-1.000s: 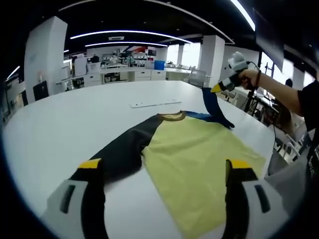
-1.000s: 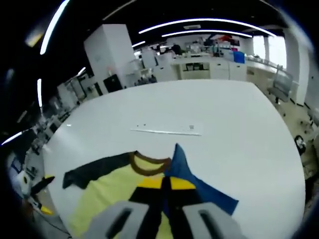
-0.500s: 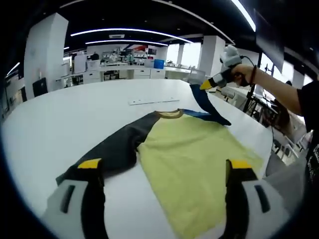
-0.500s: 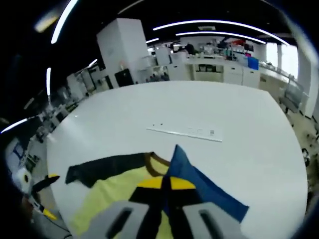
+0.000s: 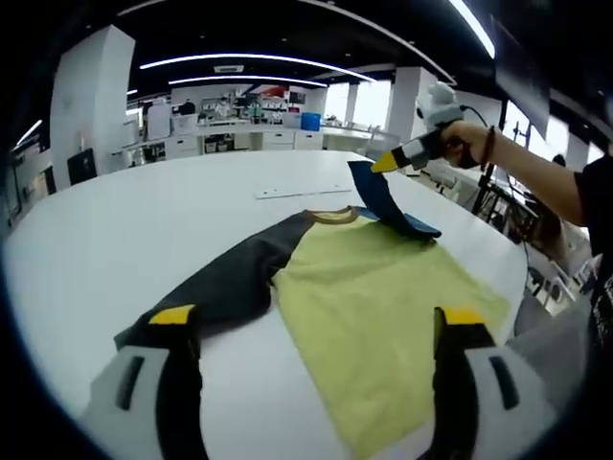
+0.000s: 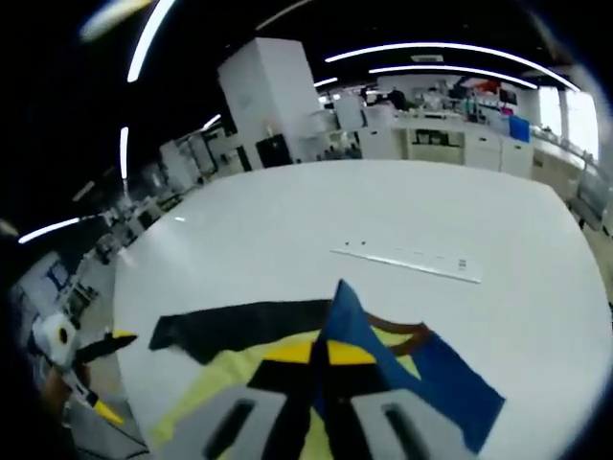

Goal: Fold the garment on the visible template until the final outline fits inside the template.

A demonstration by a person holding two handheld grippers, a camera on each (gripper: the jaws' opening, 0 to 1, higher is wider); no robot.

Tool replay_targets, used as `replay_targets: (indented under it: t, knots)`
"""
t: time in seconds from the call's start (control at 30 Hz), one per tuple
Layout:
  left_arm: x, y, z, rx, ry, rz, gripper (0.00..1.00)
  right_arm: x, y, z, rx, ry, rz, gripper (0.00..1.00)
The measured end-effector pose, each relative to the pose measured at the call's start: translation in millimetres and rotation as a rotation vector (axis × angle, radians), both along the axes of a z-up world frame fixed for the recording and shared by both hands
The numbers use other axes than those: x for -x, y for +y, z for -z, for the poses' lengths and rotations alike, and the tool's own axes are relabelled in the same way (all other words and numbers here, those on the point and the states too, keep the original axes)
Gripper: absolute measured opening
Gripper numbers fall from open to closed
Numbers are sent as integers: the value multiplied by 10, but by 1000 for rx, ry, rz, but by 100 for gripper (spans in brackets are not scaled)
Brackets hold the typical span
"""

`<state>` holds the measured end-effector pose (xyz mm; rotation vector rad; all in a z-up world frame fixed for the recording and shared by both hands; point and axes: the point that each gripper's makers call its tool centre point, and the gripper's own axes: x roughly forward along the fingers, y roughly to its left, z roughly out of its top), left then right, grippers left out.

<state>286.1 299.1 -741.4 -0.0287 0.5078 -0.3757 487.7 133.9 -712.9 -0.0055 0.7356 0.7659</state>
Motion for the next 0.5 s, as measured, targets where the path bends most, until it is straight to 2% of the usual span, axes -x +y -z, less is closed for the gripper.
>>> replay_targets:
  t: [0.27, 0.5]
  knots:
    - [-12, 30, 0, 5, -4, -11, 99, 85, 131, 75, 28, -20, -56, 0]
    - [-20, 32, -4, 2, -6, -15, 99, 217, 415, 78, 22, -74, -158, 0]
